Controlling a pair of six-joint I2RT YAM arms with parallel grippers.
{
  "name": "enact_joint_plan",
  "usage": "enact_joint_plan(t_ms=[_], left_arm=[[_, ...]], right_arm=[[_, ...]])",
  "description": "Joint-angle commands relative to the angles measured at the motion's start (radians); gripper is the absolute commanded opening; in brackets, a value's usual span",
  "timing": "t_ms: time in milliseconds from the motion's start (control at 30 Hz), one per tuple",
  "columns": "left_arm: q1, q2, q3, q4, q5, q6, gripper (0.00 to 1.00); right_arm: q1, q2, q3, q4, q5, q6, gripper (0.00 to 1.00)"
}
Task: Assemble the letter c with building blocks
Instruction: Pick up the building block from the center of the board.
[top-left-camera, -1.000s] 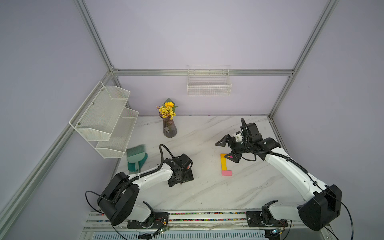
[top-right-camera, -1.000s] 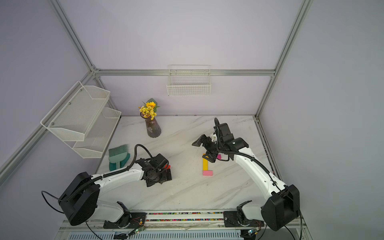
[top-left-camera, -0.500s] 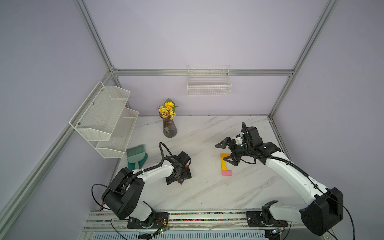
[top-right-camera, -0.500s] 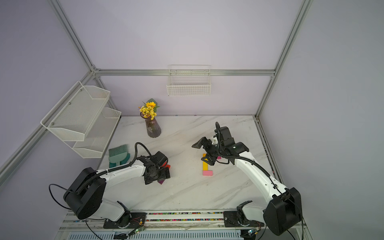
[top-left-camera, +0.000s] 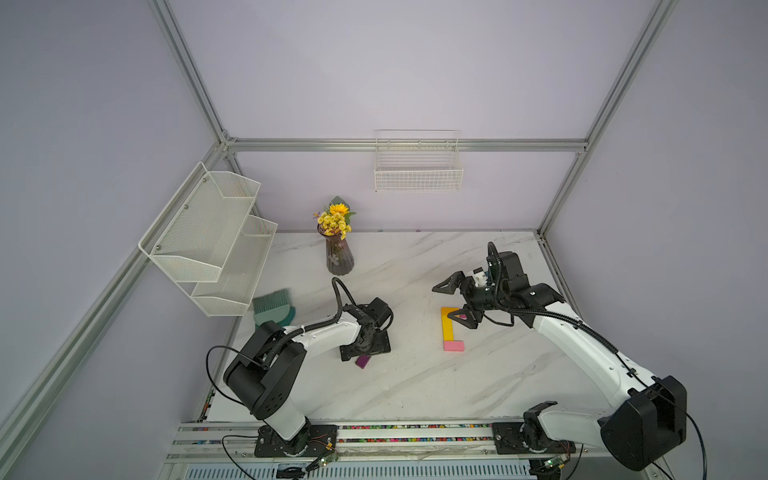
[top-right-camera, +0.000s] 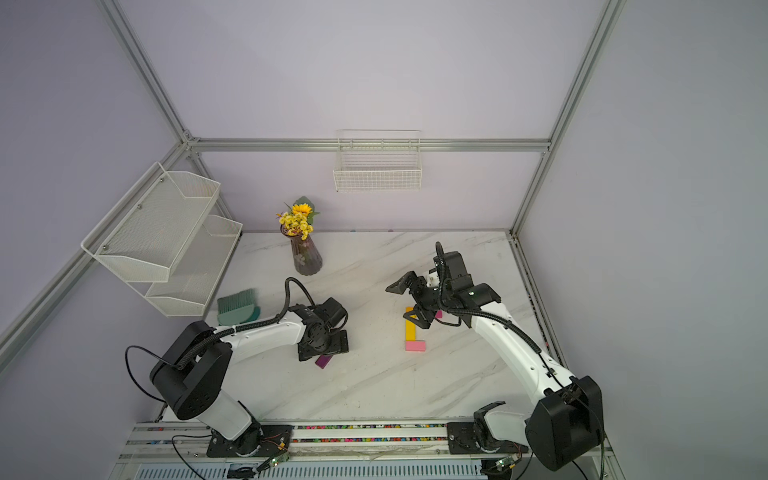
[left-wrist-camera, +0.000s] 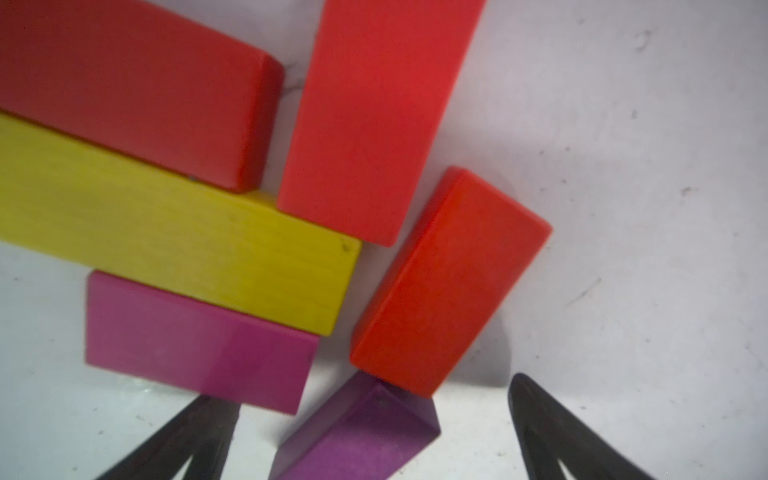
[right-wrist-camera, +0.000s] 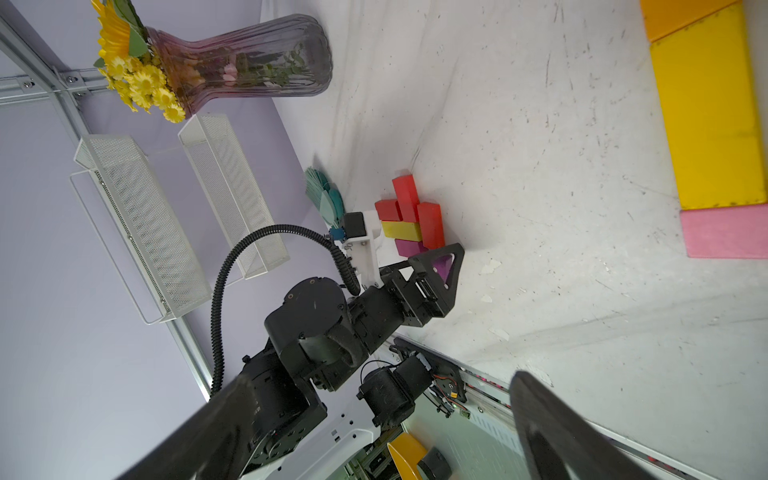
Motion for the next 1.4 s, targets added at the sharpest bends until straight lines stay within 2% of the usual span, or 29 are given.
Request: enact_joint_plan(t_ms=[0,333,567,833,1067,1367], left_arm=[[-0.032,0.013,-0.012,0.053,0.067,-0.029,1.0],[-0.1,-0.007,0.017,0.043,0.097,-0.068,0.99],[-0.107,0.002,0.059,-0.008,0.075,-0.045,0.98],[-0.109,0.046,0.095,-0.091,0.059,-0.054,0.96],[-0.109,0.078,0.135,-0.172,0.018,-0.083,0.84],[-0.101,0.107,0.145,-0.166,-0.009,-0.047,0.55]], right_arm=[[-0.008,-0.02,0.02,0.025,-0.019,0.015,0.97],[-0.009,-0.146,-0.027,-0.013,0.048,0.032,0.97],[-0.008,-0.251,-0.154,-0.108,0.164,-0.001,0.97],[-0.008,-0.337,-0.218,-0.201,0.21,-0.045,0.97],[-0.009,-0.378,-0.233,-0.24,0.217,-0.049,0.97],[-0.008,-0.434,-0.241,-0.307,0.257,-0.034,0.96]])
